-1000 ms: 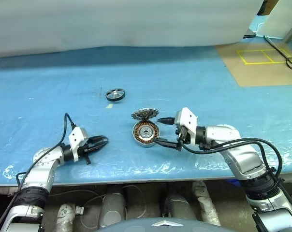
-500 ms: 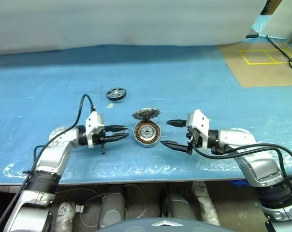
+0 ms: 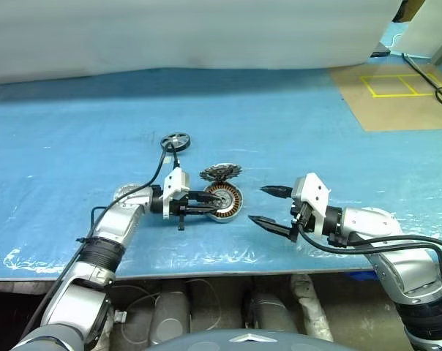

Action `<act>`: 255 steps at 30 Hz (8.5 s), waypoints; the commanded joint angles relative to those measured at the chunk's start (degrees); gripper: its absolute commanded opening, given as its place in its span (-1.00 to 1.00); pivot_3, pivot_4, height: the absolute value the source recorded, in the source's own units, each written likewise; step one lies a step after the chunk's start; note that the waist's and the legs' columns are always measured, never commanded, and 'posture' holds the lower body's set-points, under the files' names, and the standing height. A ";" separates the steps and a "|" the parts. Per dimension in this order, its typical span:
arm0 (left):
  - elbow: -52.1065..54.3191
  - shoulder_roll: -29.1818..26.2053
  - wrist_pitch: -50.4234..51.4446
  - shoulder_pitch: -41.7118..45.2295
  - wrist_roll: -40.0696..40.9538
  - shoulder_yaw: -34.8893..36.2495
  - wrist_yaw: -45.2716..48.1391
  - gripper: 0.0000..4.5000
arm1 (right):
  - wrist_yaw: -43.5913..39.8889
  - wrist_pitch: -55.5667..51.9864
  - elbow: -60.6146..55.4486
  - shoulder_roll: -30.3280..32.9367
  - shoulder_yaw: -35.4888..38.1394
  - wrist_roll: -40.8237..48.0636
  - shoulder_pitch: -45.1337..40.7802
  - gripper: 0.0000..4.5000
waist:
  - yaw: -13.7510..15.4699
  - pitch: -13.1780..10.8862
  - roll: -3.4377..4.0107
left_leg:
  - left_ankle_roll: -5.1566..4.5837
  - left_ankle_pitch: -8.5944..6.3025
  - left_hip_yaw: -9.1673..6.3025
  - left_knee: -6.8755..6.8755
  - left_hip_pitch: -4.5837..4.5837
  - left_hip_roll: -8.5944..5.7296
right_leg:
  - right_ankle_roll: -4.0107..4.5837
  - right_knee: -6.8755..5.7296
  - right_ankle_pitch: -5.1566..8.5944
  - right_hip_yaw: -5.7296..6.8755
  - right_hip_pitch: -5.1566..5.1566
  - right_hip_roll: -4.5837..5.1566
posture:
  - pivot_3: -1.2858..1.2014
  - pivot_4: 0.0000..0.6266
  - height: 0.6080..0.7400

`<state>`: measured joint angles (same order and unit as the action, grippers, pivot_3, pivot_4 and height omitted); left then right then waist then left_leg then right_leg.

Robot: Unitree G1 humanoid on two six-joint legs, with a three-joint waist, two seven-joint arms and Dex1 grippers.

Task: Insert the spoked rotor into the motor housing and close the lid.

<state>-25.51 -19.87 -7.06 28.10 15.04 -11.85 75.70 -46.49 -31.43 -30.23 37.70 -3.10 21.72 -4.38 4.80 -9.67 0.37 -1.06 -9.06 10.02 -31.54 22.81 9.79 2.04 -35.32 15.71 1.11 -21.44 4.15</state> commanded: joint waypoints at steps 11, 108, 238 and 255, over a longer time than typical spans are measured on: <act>-10.11 2.76 -14.41 4.30 -6.83 -0.88 -3.34 -0.69 | 1.60 -0.08 -2.13 0.96 1.13 0.52 0.20 0.73 | 0.74 0.00 0.00 | 0.05 -0.03 -0.08 -0.16 0.03 0.01 | -0.01 -0.12 -0.01 0.09 0.07 0.03 | 0.03 -0.52 1.00; 32.40 -14.46 21.83 -17.49 12.22 7.55 -1.13 0.33 | -3.96 7.42 17.40 -7.59 -13.94 -8.05 -14.96 -0.99 | -0.42 -0.03 0.06 | 0.03 -0.01 -0.05 -0.35 0.34 0.04 | 0.02 -0.24 0.01 0.14 -0.21 0.06 | 0.03 -0.52 1.00; -51.78 -9.56 -2.87 46.36 -29.39 4.74 -17.82 0.33 | 3.40 -0.63 3.29 -3.14 3.08 0.52 -17.82 -0.99 | 1.16 -0.24 -0.39 | 0.03 0.24 -0.24 -0.69 1.13 0.02 | -0.33 -0.52 -0.24 0.50 -0.75 0.19 | 0.03 -0.52 1.00; -53.72 -0.28 5.31 48.35 -38.01 0.99 -35.96 0.33 | 6.39 -5.05 -4.34 -0.68 4.02 0.70 -11.62 -0.99 | 0.97 -0.28 -0.45 | -0.02 0.24 -0.31 -0.70 1.17 0.04 | -0.36 -0.53 -0.26 0.56 -0.77 0.17 | 0.03 -0.52 1.00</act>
<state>-79.16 -19.79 -3.09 75.44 -22.71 -11.30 41.82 -40.91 -36.16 -30.91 36.53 -0.65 21.58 -16.37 5.77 -9.94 -0.08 -1.08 -8.82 9.69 -32.24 23.98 9.84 1.69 -35.85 15.45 1.68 -22.21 4.31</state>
